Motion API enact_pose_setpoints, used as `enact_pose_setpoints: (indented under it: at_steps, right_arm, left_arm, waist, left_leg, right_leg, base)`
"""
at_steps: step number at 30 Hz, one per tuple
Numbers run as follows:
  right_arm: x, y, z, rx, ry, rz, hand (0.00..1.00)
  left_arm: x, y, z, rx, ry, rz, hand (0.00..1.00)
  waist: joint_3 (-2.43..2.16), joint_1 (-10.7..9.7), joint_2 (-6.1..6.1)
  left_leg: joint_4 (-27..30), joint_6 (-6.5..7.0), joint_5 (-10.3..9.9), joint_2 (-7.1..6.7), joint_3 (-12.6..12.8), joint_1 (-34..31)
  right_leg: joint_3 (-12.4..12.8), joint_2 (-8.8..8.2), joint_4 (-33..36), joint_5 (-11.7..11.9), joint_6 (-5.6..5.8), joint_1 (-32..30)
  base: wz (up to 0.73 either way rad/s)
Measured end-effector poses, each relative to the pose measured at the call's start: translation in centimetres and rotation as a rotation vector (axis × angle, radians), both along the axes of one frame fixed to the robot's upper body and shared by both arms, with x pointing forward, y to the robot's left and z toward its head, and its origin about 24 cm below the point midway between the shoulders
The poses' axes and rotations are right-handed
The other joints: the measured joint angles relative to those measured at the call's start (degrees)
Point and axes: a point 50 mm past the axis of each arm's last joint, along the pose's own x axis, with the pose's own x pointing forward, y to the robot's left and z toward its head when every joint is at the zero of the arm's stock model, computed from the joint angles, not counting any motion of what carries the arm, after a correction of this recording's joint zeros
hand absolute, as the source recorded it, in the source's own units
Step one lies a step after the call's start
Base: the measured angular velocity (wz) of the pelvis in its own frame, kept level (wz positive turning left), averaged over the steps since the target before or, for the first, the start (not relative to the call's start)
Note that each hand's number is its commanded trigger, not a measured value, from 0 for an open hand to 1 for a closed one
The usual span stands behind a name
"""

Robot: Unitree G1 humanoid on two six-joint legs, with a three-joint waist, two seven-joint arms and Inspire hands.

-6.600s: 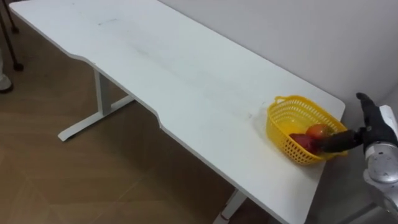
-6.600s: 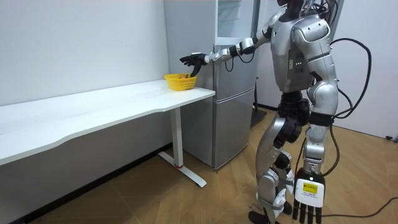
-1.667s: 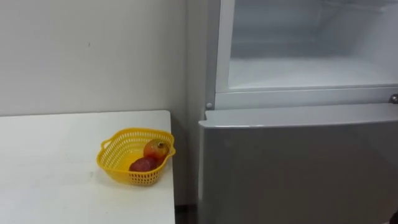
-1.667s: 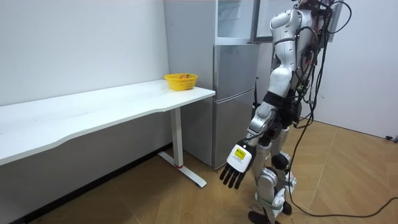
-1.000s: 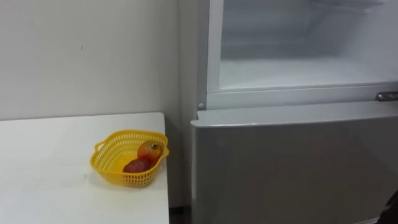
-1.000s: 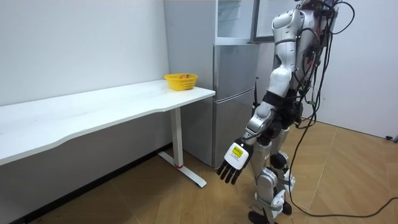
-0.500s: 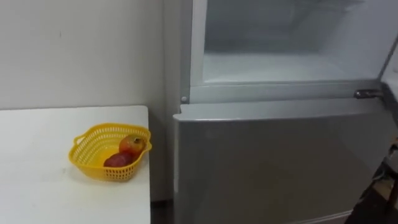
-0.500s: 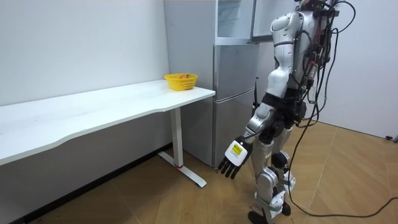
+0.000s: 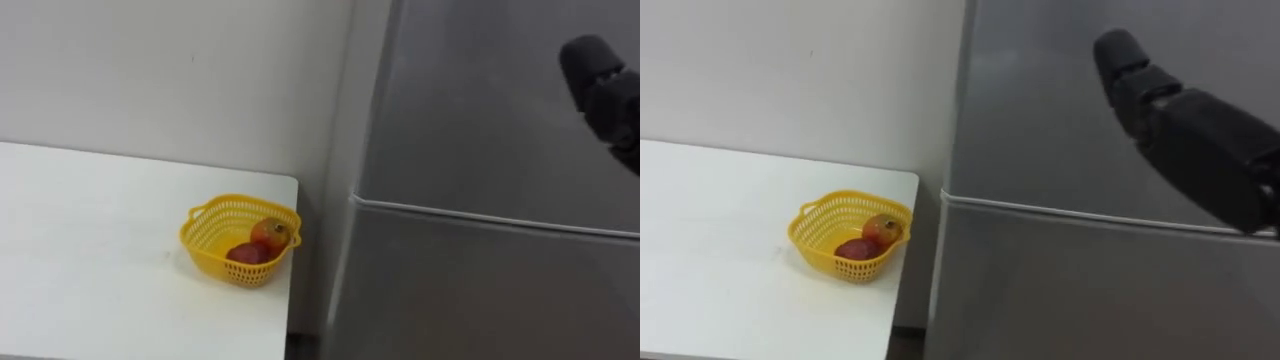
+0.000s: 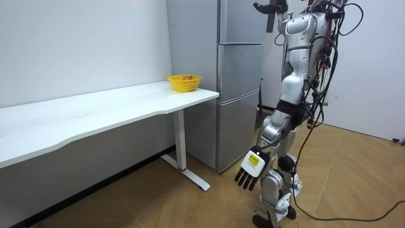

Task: Retrieve from the upper fridge

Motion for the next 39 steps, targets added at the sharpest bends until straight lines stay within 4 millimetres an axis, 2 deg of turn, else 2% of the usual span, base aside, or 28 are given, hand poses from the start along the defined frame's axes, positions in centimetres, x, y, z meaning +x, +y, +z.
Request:
enact_pose_setpoints:
  at_steps: [2,4,10,13,18,21,24,27,28,30,31,32,33,35,36,37,38,39]
  right_arm:
    - [-0.1,0.1,0.0,-0.006,0.004,0.027,0.0]
    - [-0.1,-0.1,0.0,-0.008,-0.003,0.034,0.0]
    - [-0.5,-1.6,0.5,0.055,-0.061,0.026,0.0]
    - [-1.0,-2.5,0.8,0.098,-0.096,0.025,0.0]
    - [-2.0,-4.8,1.0,0.176,-0.166,-0.036,0.0]
    - [-3.1,-6.1,1.2,0.219,-0.231,-0.078,0.0]
    - [-3.7,-8.0,1.1,0.286,-0.281,-0.128,0.0]
    - [-3.4,-10.7,-0.1,0.398,-0.251,-0.217,0.0]
    - [-3.4,-11.8,-1.1,0.474,-0.213,-0.24,0.0]
    - [-3.7,-13.9,-4.8,0.606,-0.088,-0.364,0.0]
    - [-3.8,-14.4,-5.9,0.646,-0.05,-0.391,0.0]
    - [-3.9,-14.9,-8.1,0.729,0.031,-0.431,0.0]
    - [-3.9,-15.1,-9.2,0.776,0.07,-0.45,0.0]
    - [-4.2,-15.8,-14.5,0.96,0.238,-0.54,0.0]
    - [-4.4,-15.9,-16.0,1.009,0.291,-0.566,0.0]
    - [-4.8,-16.2,-18.8,1.104,0.408,-0.612,0.0]
    - [-5.4,-16.3,-21.3,1.187,0.519,-0.655,0.0]
    - [-5.6,-16.3,-22.5,1.23,0.566,-0.67,0.0]
  left_arm:
    - [0.3,-0.1,0.0,-0.004,-0.004,-0.013,0.0]
    - [0.2,-0.1,0.0,-0.002,-0.002,-0.014,0.0]
    - [-0.4,0.0,0.0,0.015,0.004,-0.001,0.0]
    - [-1.1,0.1,0.1,0.022,0.016,0.011,0.0]
    - [-2.6,0.0,0.1,0.02,0.051,0.024,0.0]
    - [-3.0,-0.2,0.0,0.019,0.054,0.05,0.0]
    - [-3.3,-0.3,0.0,0.026,0.058,0.055,0.0]
    - [-3.3,-0.6,-0.1,0.02,0.06,0.062,0.0]
    - [-3.1,-0.7,-0.2,0.021,0.056,0.064,0.0]
    - [-2.9,-0.7,-0.3,0.033,0.064,0.075,0.0]
    - [-2.9,-0.7,-0.3,0.037,0.066,0.078,0.0]
    - [-2.7,-0.8,-0.3,0.04,0.072,0.076,0.0]
    - [-2.8,-0.8,-0.4,0.041,0.077,0.078,0.0]
    - [-2.7,-1.1,-0.5,0.044,0.082,0.085,0.0]
    - [-2.6,-1.3,-0.6,0.04,0.084,0.087,0.0]
    - [-2.4,-1.8,-0.8,0.026,0.081,0.093,0.0]
    - [-2.0,-2.3,-1.0,0.013,0.073,0.094,0.0]
    - [-2.0,-2.4,-1.0,0.009,0.074,0.095,0.0]
  waist:
    - [0.05,0.0,0.62]
    - [-0.17,-0.07,0.87]
    - [-0.46,-0.21,0.65]
    - [-0.54,-1.29,0.51]
    - [-0.6,-3.03,0.58]
    - [-1.05,-3.64,1.12]
    - [-1.27,-4.31,1.5]
    - [-1.31,-4.69,1.99]
    - [-1.28,-4.6,2.16]
    - [-1.21,-4.43,2.34]
    - [-1.13,-4.3,2.47]
    - [-0.99,-4.11,2.8]
    - [-0.91,-4.12,3.01]
    - [-0.82,-4.16,3.9]
    - [-0.66,-4.18,3.86]
    - [-0.59,-4.14,4.55]
    - [-0.74,-4.11,4.98]
    - [-0.73,-4.07,5.37]
  left_leg:
    - [-0.23,0.0,0.0,-0.07,0.11,0.03]
    - [-0.43,0.01,0.0,-0.09,0.15,0.11]
    - [-0.9,0.01,0.01,-0.17,0.14,1.3]
    - [-0.8,0.02,0.0,-0.31,0.15,2.14]
    - [-0.71,0.03,-0.01,-0.34,0.63,1.95]
    - [-0.73,0.04,-0.01,-0.34,0.83,1.69]
    - [-0.78,0.04,-0.01,-0.34,0.84,2.04]
    - [-0.67,0.04,-0.01,-0.29,1.19,2.07]
    - [-0.61,0.04,-0.01,-0.21,1.77,2.07]
    - [-0.73,0.04,-0.01,-0.14,2.77,2.31]
    - [-0.78,0.04,-0.01,-0.13,2.78,2.45]
    - [-0.84,0.04,-0.01,-0.13,2.93,2.62]
    - [-0.87,0.05,-0.02,-0.1,3.3,2.7]
    - [-0.85,0.12,-0.06,-0.03,4.18,2.73]
    - [-0.87,0.15,-0.07,-0.04,4.22,2.76]
    - [-0.88,0.24,-0.13,-0.06,4.46,2.72]
    - [-1.04,0.25,-0.14,-0.06,4.88,2.65]
    - [-1.25,0.25,-0.13,-0.08,4.94,2.61]
  right_leg:
    - [0.1,-0.04,0.01,-0.05,0.09,-0.27]
    - [0.1,-0.06,0.02,-0.01,0.15,-0.4]
    - [0.08,-0.12,-0.32,-0.06,0.23,0.9]
    - [0.01,-0.2,-0.93,-0.12,0.35,2.18]
    - [0.12,-0.27,-0.94,-0.18,0.44,1.7]
    - [0.07,-0.29,-0.82,-0.17,0.44,1.15]
    - [0.12,-0.28,-0.85,-0.17,0.44,1.43]
    - [0.65,-0.24,-0.68,-0.17,0.44,1.54]
    - [1.21,-0.17,-0.56,-0.17,0.44,1.31]
    - [1.64,-0.11,-0.32,-0.19,0.46,1.31]
    - [1.76,-0.12,-0.11,-0.2,0.48,1.26]
    - [1.86,-0.17,0.03,-0.22,0.51,1.21]
    - [2.04,-0.15,0.1,-0.22,0.51,1.18]
    - [2.58,-0.15,0.13,-0.22,0.53,0.93]
    - [2.8,-0.14,0.11,-0.24,0.56,0.87]
    - [3.22,-0.14,0.27,-0.26,0.62,0.53]
    - [3.55,-0.16,0.46,-0.26,0.71,0.16]
    - [3.58,-0.18,0.58,-0.29,0.76,0.0]
  base:
    - [0.07]
    - [0.0]
    - [0.0]
    - [0.03]
    - [0.0]
    - [0.0]
    - [0.0]
    - [-0.09]
    - [-0.13]
    - [-0.11]
    - [-0.11]
    - [-0.12]
    - [-0.13]
    - [-0.12]
    - [-0.12]
    - [-0.13]
    - [-0.12]
    - [-0.08]
